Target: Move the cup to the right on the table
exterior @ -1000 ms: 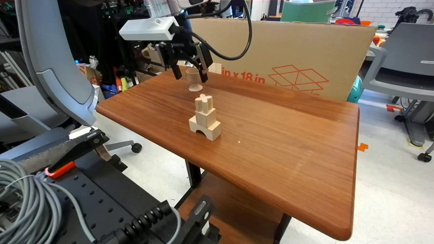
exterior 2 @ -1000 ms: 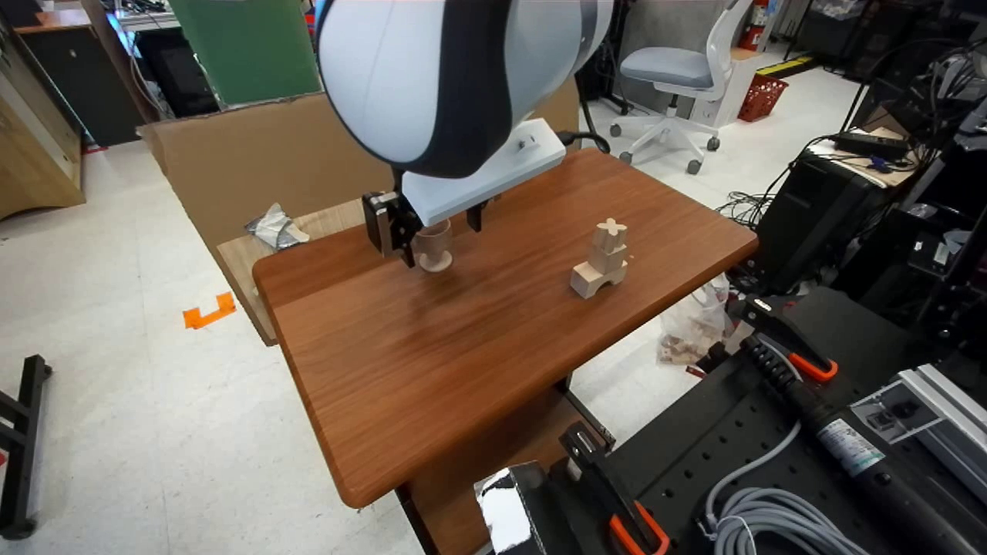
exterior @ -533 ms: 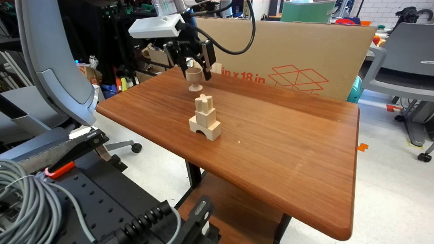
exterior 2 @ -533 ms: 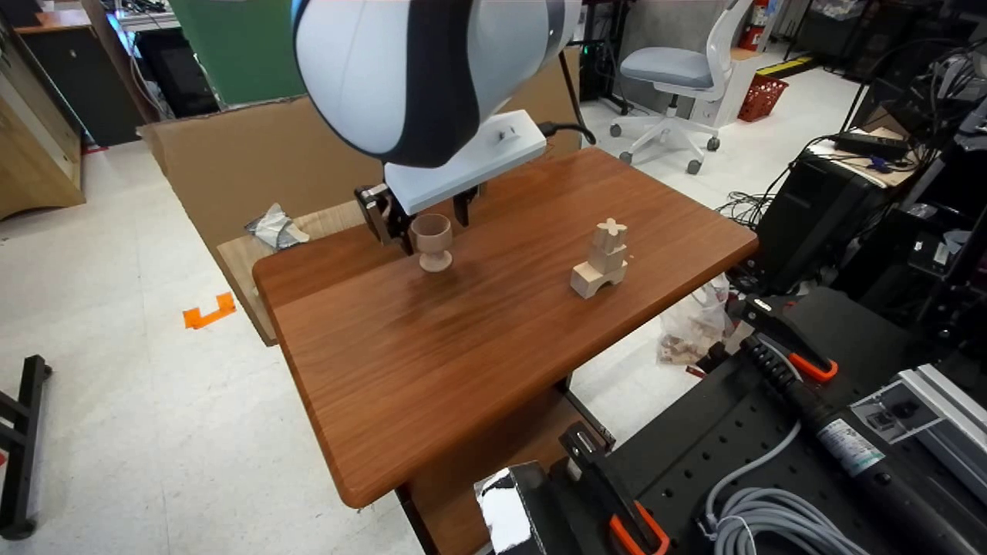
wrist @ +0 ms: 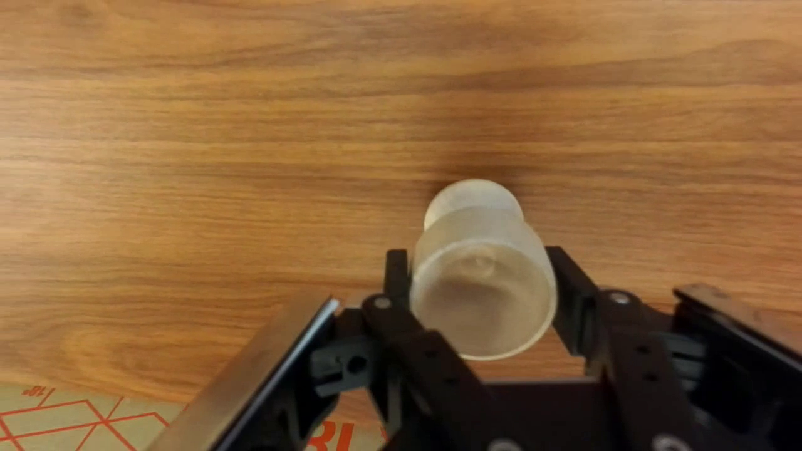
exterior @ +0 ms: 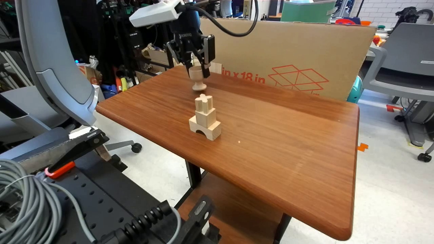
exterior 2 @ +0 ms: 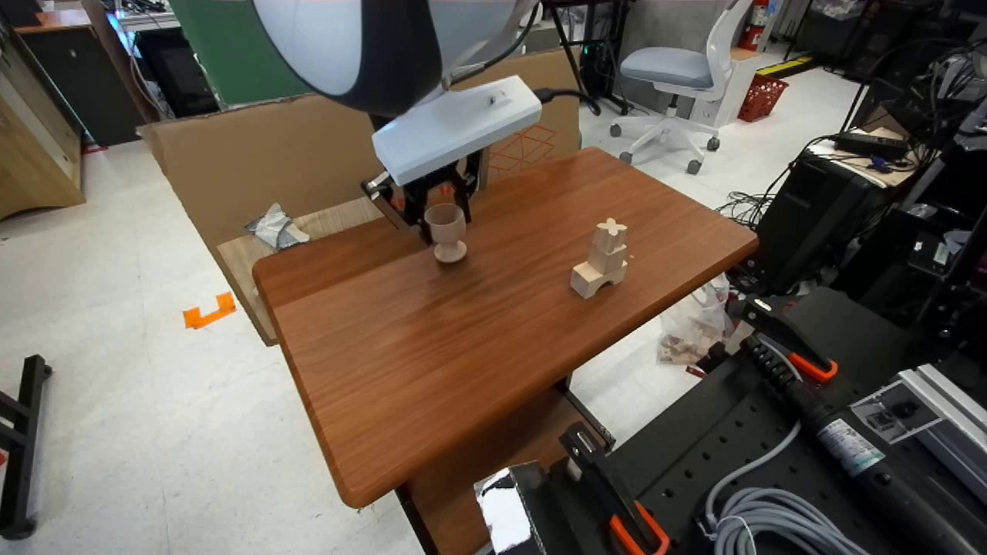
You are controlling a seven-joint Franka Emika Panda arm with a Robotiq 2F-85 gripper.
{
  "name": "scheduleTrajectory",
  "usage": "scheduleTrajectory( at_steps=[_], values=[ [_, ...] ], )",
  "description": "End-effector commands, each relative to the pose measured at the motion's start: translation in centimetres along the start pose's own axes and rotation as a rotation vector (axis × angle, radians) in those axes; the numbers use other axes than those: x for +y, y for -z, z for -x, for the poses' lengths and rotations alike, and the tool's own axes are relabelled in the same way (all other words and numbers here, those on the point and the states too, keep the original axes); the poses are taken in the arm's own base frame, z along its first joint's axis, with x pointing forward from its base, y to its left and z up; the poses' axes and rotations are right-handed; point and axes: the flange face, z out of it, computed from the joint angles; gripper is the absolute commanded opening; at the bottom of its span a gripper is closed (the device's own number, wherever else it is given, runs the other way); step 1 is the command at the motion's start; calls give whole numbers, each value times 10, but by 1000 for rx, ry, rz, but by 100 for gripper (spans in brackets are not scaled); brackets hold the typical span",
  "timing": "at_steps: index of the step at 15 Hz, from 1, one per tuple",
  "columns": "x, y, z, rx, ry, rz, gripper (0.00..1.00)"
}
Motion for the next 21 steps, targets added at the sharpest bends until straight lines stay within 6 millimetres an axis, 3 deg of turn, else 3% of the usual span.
scheduleTrajectory(
  at_steps=[1, 3, 7, 12, 15, 21],
  values=[
    [18, 24, -12, -19, -32, 6, 29],
    [36, 31, -21, -12, -61, 14, 29],
    [97, 31, -35, 6, -161, 47, 29],
    [167, 14, -27, -27, -256, 100, 29],
    [192, 0, -12, -74, -277, 115, 29],
    [222, -23, 5, -114, -348, 110, 29]
  ],
)
